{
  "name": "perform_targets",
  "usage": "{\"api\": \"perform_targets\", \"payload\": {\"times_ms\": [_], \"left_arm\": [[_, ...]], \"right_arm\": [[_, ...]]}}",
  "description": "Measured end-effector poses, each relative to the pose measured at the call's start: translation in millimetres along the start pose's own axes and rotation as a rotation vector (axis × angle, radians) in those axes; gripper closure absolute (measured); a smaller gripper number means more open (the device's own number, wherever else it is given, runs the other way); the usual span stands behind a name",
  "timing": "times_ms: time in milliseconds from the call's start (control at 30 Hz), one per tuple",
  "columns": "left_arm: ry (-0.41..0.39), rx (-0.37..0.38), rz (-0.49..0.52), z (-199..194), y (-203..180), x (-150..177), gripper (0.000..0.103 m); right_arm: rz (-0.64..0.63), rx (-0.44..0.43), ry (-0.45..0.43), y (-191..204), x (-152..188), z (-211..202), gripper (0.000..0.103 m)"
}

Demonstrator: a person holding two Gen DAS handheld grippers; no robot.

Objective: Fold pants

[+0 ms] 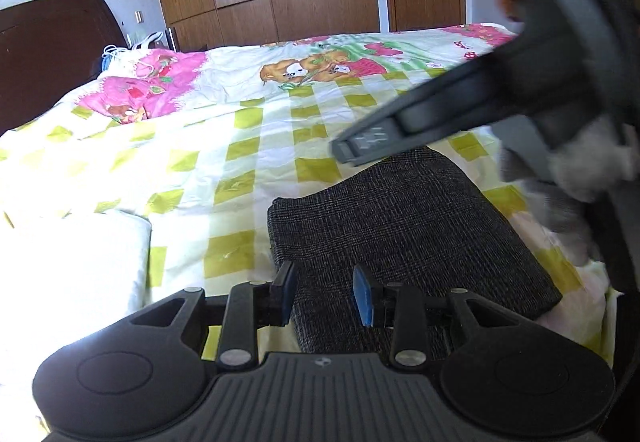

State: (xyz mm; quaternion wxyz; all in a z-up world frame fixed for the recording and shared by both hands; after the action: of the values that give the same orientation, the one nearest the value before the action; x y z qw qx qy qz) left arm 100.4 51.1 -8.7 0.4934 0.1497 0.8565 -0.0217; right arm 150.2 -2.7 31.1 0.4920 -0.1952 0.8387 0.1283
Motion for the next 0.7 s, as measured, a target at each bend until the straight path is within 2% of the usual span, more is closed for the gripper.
{"api": "perform_targets", "payload": {"times_ms": [367,533,700], "left_arm": [[-0.034,0.016,-0.085,51,-13,-21,0.057],[0.022,-0.021,-0.1,86,-2,-2,0.056],[0.019,-0.022,-0.111,90,13,10,0.056]], "right_arm": [[0.094,0.15,0.041,-69,38,-8,0.08],[0.127,0.176,0.072,-83,58,-3,0.08],[0.163,0.177,0.089,-92,75,1,0.08]]}}
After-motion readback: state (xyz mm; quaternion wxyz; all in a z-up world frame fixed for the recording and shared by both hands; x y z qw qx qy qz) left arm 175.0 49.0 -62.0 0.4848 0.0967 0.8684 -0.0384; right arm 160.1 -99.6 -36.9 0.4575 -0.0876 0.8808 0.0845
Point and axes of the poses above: each gripper's, at about its wrist camera, not at the fingertips, and z roughly the way its jaws point, y to its left, x to its underside, the point moved 7 cm from there along z, roughly the way its jaws point, and after that the axes turned 10 degrees about -y, right-handed, at the moved point
